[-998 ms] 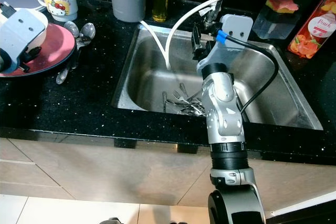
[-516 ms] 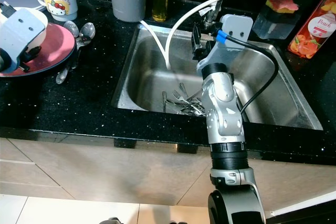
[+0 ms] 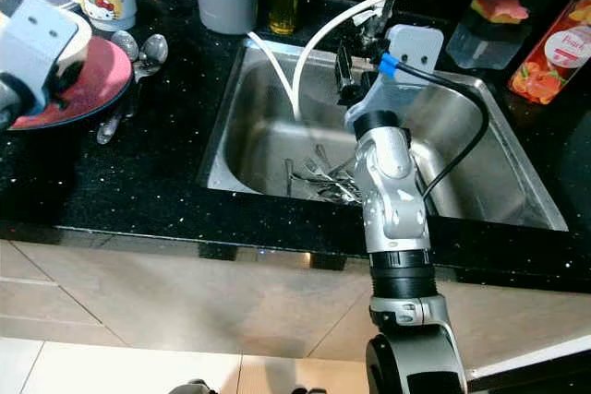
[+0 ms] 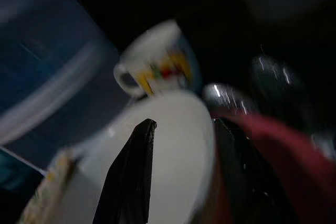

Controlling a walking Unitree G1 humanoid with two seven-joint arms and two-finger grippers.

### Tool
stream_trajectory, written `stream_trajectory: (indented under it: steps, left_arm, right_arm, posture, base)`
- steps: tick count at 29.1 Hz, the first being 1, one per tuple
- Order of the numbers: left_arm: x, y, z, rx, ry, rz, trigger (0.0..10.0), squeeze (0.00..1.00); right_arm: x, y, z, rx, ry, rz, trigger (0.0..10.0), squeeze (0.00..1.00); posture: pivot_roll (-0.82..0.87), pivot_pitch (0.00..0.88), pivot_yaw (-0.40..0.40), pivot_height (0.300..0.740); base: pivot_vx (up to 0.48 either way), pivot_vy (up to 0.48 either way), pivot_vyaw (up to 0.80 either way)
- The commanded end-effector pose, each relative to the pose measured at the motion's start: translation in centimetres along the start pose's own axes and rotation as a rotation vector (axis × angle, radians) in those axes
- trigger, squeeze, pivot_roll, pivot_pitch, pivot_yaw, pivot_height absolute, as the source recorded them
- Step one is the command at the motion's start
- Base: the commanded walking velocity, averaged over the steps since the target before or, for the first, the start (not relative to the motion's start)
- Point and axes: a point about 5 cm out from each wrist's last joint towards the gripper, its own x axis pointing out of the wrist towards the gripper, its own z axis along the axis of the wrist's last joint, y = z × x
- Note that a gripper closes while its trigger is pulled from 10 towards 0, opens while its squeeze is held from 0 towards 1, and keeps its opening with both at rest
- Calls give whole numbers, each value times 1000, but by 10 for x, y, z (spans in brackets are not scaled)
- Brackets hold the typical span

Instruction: Kitchen organization

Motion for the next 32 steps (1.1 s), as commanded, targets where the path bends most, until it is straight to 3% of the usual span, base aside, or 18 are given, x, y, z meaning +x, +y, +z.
stream_trajectory:
  steps: [1,7,9,10,11,18,21,24,25,29,32]
  left_arm:
    - [4,-4,16,-41,-56,11,10000,0]
    - [5,-12,40,-7,-154,41,10000,0]
    - [8,-20,40,-132,-138,-6,10000,0]
    - [8,-20,40,-132,-138,-6,10000,0]
    - [11,-24,40,-200,-130,-23,10000,0]
    - [16,-22,56,-163,-206,109,10000,0]
    - [17,-23,58,-203,-204,127,10000,0]
    - [17,-21,63,-294,-240,216,10000,0]
    - [18,-21,64,-318,-236,200,10000,0]
    - [18,-21,69,-317,-254,183,10000,0]
    - [16,-26,82,-238,-343,159,10000,0]
  right_arm:
    - [1,-2,1,-6,-1,-6,10000,0]
    - [1,-2,1,-7,-1,-5,10000,0]
    - [1,-2,2,-6,-3,-4,10000,0]
    - [1,-2,2,-6,-3,-4,10000,0]
    - [1,-1,2,-6,-4,-3,10000,0]
    - [2,-1,2,-7,-6,-3,10000,0]
    - [1,-1,2,-6,-6,-2,10000,0]
    - [2,-1,2,-5,-6,1,10000,0]
    - [2,0,3,-4,-7,1,10000,0]
    - [2,-1,3,-4,-8,2,10000,0]
    - [3,-1,3,-5,-8,4,10000,0]
  posture:
    - [318,106,-148,740]
    - [317,101,-148,740]
    - [314,96,-148,740]
    - [314,96,-148,740]
    - [314,96,-148,740]
    - [312,90,-147,740]
    - [313,88,-148,740]
    - [312,85,-150,740]
    - [311,85,-151,740]
    - [313,86,-154,740]
    - [313,86,-154,740]
  base:
    - [0,0,0]
    - [0,0,0]
    - [0,0,0]
    - [0,0,0]
    - [0,0,0]
    - [0,0,0]
    - [0,0,0]
    - [0,0,0]
    - [0,0,0]
    - [0,0,0]
    - [0,0,0]
